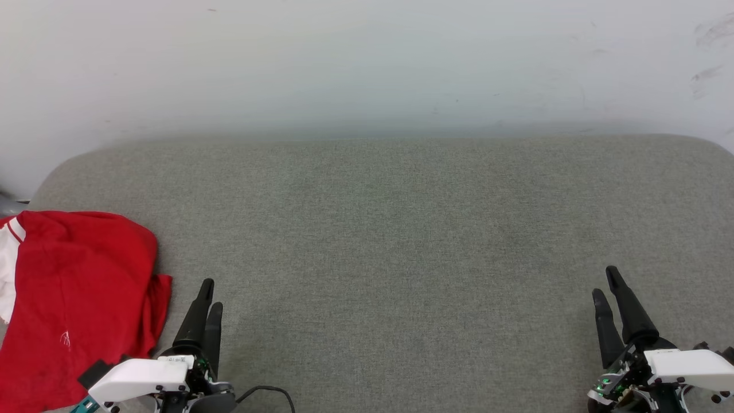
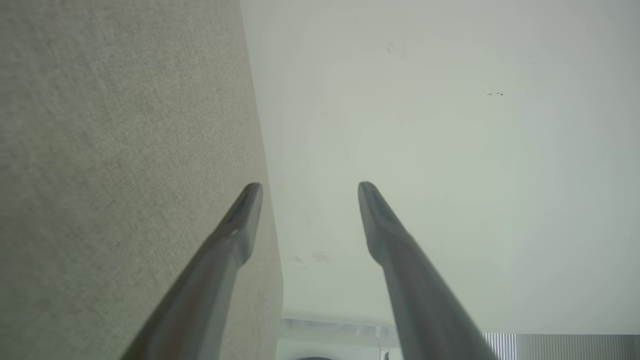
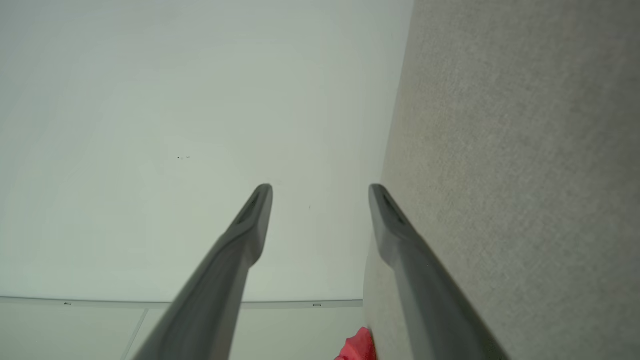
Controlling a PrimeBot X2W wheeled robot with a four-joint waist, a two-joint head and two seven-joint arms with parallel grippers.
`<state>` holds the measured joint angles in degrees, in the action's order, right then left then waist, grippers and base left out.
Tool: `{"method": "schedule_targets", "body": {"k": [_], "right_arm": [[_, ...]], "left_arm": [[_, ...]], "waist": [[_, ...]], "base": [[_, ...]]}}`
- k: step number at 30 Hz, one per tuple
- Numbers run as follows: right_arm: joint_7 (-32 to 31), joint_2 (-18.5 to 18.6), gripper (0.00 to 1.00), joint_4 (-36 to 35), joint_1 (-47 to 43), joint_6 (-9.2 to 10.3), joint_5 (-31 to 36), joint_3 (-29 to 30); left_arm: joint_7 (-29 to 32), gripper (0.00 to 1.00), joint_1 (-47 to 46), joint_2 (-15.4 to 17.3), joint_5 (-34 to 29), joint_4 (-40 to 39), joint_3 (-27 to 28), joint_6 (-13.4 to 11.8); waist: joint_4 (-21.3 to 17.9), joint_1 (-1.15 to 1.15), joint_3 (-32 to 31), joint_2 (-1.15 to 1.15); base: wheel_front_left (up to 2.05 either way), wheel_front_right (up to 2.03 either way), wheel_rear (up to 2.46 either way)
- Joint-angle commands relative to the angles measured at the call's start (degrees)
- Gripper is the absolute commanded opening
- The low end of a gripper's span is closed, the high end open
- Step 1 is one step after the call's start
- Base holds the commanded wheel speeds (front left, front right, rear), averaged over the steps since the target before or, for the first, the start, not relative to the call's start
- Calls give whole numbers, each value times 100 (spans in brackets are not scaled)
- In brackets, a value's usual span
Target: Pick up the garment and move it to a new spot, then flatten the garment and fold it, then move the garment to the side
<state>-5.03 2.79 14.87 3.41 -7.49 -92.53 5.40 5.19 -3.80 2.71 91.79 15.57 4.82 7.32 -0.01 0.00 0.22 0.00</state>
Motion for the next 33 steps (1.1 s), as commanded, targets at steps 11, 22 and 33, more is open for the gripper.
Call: {"method": "schedule_targets", "body": {"k": [11, 22, 33], "right_arm": [[339, 12, 100, -492, -12, 0, 93, -164], [603, 13, 100, -844, -89, 0, 483, -275], [858, 19, 100, -971, -161, 0, 2482, -286]], "left_arm": [[-353, 100, -81, 38, -133, -502, -391, 5], [-617, 100, -43, 53, -652, -979, -604, 8], [-871, 100, 35, 81, -2240, -1185, -789, 10]], "waist": [[3, 0, 2, 0], [29, 0, 11, 0], [44, 0, 3, 0]], "base": [[0, 0, 0], [0, 0, 0], [0, 0, 0]]}}
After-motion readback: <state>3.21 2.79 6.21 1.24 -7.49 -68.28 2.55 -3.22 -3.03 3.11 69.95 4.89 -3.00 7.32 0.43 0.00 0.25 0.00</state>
